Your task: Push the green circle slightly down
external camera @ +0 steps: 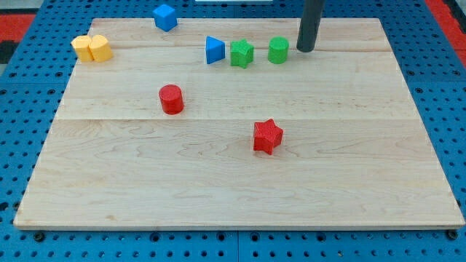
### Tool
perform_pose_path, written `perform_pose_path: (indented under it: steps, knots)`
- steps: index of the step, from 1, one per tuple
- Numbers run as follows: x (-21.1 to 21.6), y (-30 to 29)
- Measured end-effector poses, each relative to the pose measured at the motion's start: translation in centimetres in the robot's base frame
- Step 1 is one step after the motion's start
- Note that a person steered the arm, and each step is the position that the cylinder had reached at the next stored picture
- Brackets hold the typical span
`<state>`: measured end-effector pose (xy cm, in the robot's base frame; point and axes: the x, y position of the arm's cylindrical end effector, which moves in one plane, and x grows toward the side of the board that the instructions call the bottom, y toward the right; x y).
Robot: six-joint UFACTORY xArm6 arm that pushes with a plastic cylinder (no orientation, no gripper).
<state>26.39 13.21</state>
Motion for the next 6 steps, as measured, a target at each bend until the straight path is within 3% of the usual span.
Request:
perform_pose_path:
  steps: [1,3,4,5,6]
  knots:
    - [-2.9,-1.1]
    - [-1.5,-7.0]
    - [0.3,-6.1]
    - [-0.5,-5.3]
    - [1.4,-1.3]
